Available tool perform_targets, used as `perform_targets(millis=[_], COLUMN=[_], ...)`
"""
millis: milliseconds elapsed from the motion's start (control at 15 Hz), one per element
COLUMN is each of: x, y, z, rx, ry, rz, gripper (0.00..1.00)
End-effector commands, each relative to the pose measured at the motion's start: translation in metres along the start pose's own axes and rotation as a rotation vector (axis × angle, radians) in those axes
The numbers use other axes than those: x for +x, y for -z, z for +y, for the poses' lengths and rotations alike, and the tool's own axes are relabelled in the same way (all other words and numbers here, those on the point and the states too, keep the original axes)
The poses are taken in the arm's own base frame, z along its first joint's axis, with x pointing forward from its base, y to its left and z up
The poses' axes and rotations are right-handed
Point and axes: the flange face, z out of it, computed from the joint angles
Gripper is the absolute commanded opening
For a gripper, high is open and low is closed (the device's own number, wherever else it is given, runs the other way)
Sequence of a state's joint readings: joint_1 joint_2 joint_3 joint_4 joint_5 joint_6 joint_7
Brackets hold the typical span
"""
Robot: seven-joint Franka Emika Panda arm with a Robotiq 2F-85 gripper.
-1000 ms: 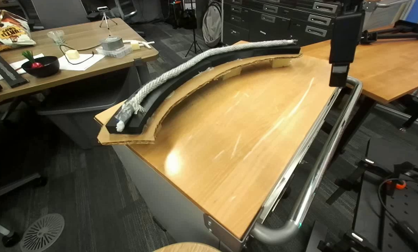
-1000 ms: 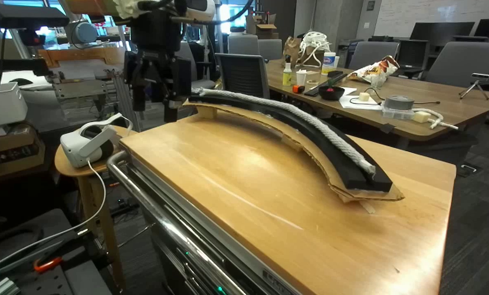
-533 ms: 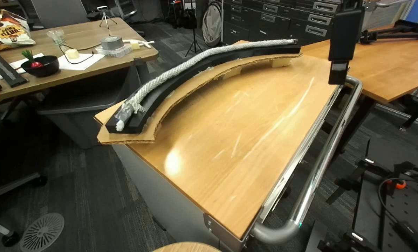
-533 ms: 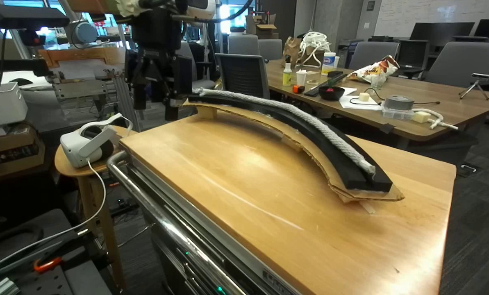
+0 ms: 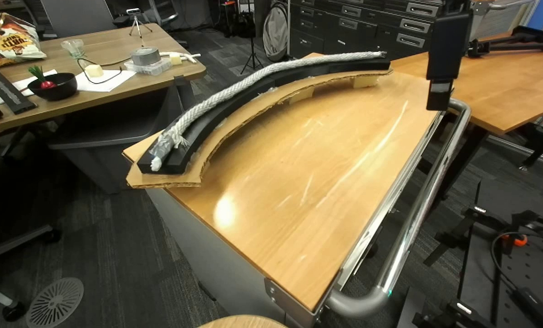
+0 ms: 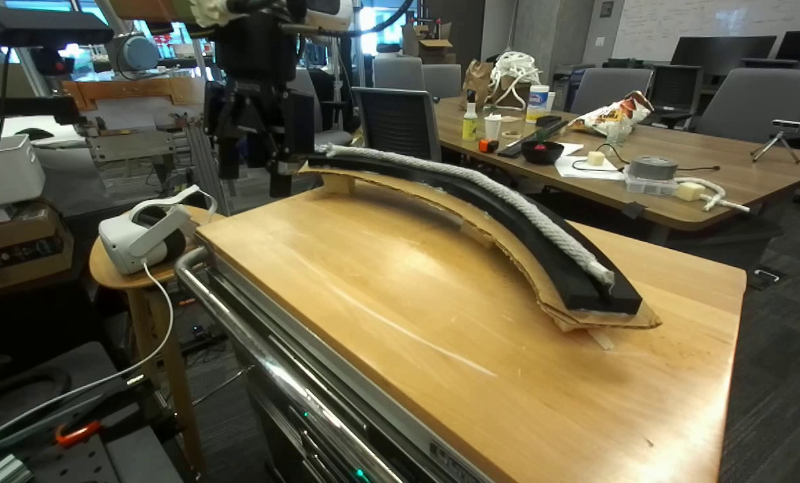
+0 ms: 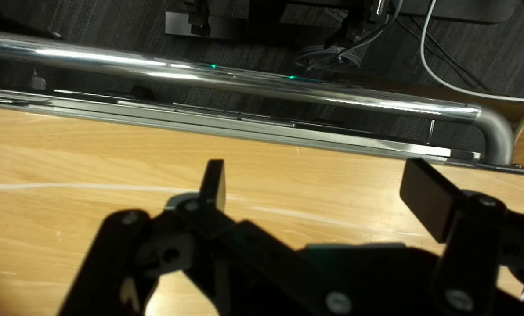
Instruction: Put the rope on the table
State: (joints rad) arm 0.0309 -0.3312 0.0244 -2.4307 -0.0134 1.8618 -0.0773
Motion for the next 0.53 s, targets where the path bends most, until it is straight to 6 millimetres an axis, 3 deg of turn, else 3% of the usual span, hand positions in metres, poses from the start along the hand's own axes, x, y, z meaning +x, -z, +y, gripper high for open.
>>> perform_targets(millis=[0, 467], x=[0.0001, 0.0015], y=[0.0003, 0.0057], z=[-0.0001, -0.0015], rx=[0.0, 0.013], ry=[0.0, -0.043], rz=[0.0, 0.054], gripper=[1.0, 1.0])
